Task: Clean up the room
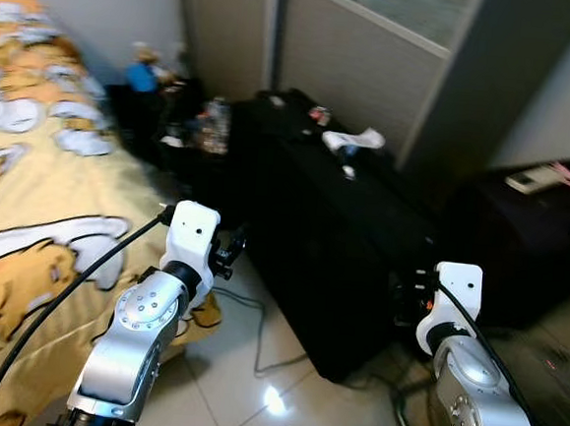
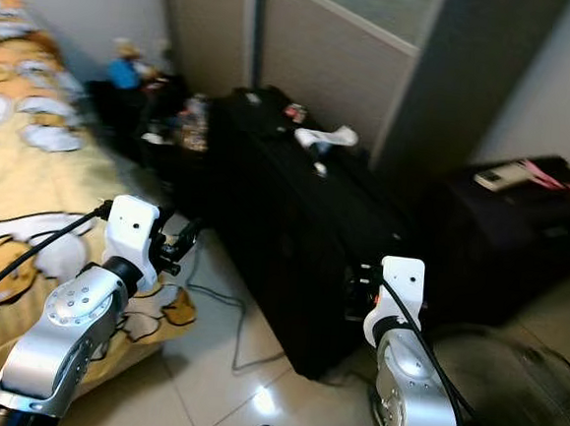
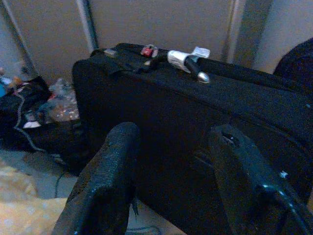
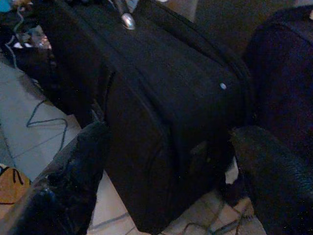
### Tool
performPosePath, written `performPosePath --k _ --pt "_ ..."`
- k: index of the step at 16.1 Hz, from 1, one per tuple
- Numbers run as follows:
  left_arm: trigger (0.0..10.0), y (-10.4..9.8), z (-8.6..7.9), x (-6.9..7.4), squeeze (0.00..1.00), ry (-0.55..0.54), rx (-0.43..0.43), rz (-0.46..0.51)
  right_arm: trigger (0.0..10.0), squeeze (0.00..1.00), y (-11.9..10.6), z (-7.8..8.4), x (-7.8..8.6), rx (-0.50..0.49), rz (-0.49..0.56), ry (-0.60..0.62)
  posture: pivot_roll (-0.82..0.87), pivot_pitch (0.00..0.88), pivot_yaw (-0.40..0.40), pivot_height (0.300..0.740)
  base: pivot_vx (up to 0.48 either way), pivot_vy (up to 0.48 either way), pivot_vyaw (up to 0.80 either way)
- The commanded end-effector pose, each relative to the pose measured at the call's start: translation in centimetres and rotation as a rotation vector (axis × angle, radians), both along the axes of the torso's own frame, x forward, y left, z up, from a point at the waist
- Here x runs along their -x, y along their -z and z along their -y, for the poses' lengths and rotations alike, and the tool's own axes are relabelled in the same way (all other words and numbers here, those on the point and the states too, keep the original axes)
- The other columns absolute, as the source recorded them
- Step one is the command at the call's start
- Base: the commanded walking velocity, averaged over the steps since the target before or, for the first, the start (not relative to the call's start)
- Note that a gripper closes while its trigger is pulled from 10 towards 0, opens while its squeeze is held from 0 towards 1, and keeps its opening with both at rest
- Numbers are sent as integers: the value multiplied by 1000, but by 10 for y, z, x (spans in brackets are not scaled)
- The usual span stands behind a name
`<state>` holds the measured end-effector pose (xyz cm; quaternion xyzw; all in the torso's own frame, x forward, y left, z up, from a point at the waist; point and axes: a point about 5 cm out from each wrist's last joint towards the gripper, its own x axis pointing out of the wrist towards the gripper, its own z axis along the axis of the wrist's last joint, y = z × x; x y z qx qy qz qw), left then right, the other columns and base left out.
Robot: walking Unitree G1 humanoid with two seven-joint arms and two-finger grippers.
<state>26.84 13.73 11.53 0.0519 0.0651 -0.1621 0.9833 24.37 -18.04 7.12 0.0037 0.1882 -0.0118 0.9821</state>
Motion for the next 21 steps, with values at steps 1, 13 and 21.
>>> performPosePath --k 1,13,21 --pt "10000 1 1 0 0 10 4 -6 10000 0 -1 0 0 -14 -1 9 -96 0 -6 740 0 0 -800" --pt "10000 4 -1 7 0 44 16 -15 10000 0 -3 -1 -1 -19 14 -5 -78 0 -21 740 0 0 -600" --pt "10000 2 -7 8 0 31 0 -23 10000 0 -5 -10 -7 -88 12 -89 -54 0 -31 740 0 0 0"
